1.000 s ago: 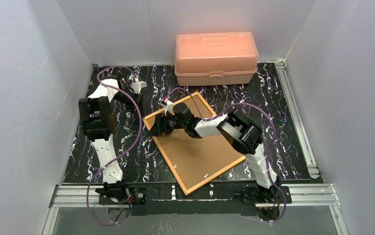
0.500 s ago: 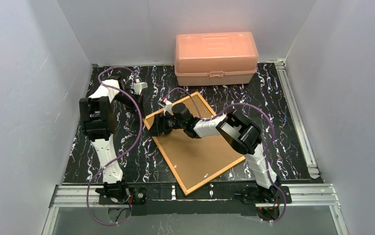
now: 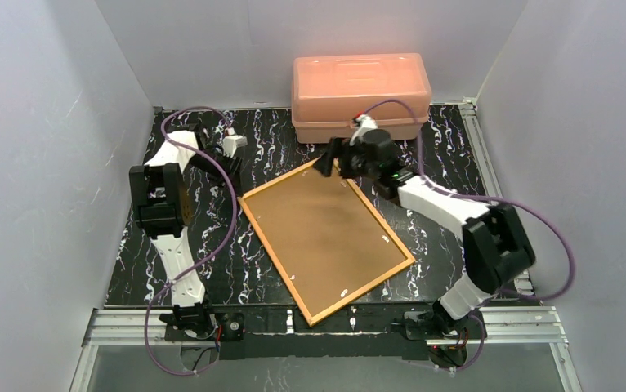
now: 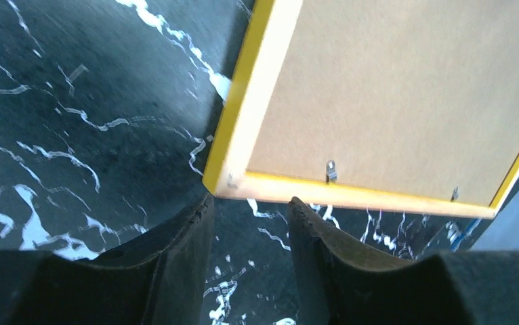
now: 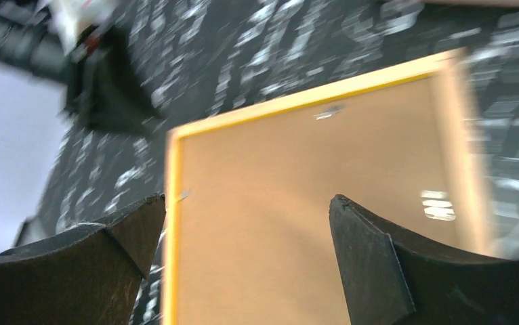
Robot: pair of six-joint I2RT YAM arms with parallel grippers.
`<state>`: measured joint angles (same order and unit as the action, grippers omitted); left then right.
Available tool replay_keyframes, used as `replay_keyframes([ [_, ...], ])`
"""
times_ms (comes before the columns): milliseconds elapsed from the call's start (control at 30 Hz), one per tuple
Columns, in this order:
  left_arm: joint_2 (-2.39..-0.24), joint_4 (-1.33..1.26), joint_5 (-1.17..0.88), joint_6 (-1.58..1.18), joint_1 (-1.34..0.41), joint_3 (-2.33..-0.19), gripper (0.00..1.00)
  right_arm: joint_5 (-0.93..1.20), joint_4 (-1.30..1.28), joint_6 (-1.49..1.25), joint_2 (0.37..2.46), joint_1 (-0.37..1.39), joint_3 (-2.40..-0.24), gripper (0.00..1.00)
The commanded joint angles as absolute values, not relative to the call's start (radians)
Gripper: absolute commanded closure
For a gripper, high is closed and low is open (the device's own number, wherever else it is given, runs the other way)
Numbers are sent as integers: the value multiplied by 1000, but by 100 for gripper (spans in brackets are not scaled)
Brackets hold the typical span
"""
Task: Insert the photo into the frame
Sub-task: Install the photo frame at the center of the board, then adjust the photo frame at the center of the board.
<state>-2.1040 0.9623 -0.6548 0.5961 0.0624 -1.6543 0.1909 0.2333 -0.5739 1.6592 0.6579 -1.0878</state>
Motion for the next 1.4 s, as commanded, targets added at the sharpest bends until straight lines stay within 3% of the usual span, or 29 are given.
replay_keyframes([
  [0,-1927,1033,-643,844,58,-1551,54,-31,2,-430,1556,543,-1026,1],
  [167,-1676,987,-628,1069,24,-1282,49,-20,4,-387,1611,455,-1035,1],
  [433,-1375,857,-486,1201,-195,-882,47,50,99,-441,1748,430,-1063,1],
  [867,-1367,632,-362,1077,-420,-767,57,184,250,-586,1917,437,-1110,1],
  [1367,-1328,483,-302,941,-565,-689,64,242,225,-639,2142,604,-1407,1],
])
